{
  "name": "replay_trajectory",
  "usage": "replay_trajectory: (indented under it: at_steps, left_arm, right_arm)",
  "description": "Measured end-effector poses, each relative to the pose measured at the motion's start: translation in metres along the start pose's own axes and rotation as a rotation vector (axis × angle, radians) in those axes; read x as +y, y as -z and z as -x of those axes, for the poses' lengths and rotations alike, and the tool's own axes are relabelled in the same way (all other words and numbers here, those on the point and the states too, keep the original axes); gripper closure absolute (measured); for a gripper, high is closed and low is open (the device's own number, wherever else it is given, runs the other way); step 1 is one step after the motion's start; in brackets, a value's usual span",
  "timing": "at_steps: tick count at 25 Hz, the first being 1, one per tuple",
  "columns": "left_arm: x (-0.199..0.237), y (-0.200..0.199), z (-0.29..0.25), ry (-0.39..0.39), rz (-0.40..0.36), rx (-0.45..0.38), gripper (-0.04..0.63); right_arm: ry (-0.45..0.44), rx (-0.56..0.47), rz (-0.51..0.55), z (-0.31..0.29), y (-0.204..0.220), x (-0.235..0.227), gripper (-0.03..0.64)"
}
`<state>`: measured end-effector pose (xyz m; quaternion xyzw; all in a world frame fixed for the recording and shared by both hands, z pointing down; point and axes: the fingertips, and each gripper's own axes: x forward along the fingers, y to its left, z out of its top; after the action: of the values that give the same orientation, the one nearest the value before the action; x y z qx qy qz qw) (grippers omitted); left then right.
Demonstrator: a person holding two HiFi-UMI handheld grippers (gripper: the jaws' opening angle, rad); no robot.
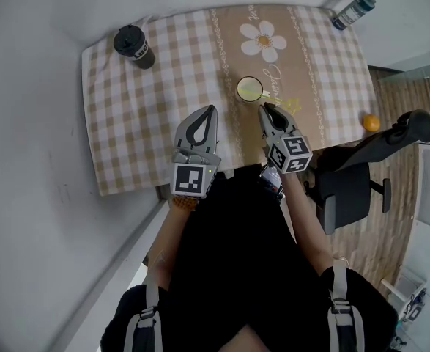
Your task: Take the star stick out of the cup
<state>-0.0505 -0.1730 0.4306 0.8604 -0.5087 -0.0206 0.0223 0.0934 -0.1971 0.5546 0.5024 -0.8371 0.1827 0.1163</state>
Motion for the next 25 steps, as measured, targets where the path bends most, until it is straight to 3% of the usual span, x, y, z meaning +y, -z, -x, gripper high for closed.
replay_trajectory:
  at_steps: [5, 8, 13, 25]
  left_arm:
    - [-0.004, 0.002, 0.007, -0.011, 0.002, 0.011, 0.591]
    - [-0.019, 0.003, 0.027, -0.023, -0.004, 0.012, 0.591]
    - [0.008, 0.004, -0.009, -0.032, -0.011, 0.007, 0.591]
    - [-0.028, 0.009, 0.030, -0.031, -0.007, 0.029, 0.591]
  right_arm:
    - [-0.004, 0.004, -0.007, 0.006, 0.002, 0.000, 0.552]
    - [-0.028, 0.019, -0.027, 0.025, 0.019, 0.008, 0.493]
    - [-0.038, 0.016, -0.022, -0.016, 0.001, -0.004, 0.491]
    - [-0.057, 0.021, -0.041, 0.023, 0.021, 0.010, 0.449]
